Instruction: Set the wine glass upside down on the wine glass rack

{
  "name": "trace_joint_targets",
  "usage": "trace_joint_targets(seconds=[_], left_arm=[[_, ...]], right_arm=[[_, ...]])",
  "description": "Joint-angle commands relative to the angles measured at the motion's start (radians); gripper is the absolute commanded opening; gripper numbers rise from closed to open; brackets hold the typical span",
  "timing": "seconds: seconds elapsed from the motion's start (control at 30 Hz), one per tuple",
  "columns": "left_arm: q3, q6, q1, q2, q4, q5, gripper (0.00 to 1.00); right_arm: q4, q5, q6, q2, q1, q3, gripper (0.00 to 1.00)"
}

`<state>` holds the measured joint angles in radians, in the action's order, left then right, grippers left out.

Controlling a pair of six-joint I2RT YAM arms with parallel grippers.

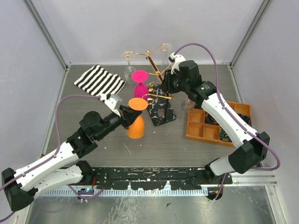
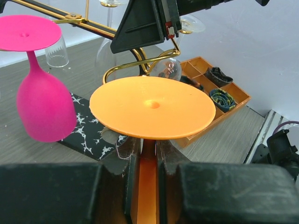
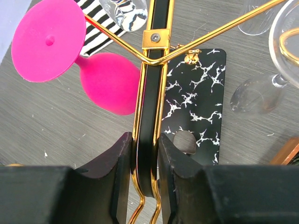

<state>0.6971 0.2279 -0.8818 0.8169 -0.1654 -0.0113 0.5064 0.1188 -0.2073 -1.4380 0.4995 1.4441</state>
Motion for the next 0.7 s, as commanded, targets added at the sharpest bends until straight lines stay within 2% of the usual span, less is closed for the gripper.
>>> trace_joint_targets(seconds=[0.0,0.17,0.47,0.67], left_arm=[[-0.009,-0.04,-0.03,0.02,-0.086,-0.062,0.0],[-0.021,-0.041,-0.069,0.046,-0.118,-0.078,0.0],[-0.105,-0.038,-0.083,0.075,-0.286,-0.126,0.0],[-0.137,-0.038,-0.083,0.08,-0.344,-0.151,0.0]], right_arm=[[-0.141,0.008,-0.085,0.042,-0.004,-0.029,0.11],[-0.196,-0.023,-0.173,0.064,-0.004,-0.075,0.01],[-0.277,-0.036,-0.301,0.066,-0.003,-0.115,0.01],[-0.308,-0.101,-0.308,0.041,-0.001,-0.099,0.01]])
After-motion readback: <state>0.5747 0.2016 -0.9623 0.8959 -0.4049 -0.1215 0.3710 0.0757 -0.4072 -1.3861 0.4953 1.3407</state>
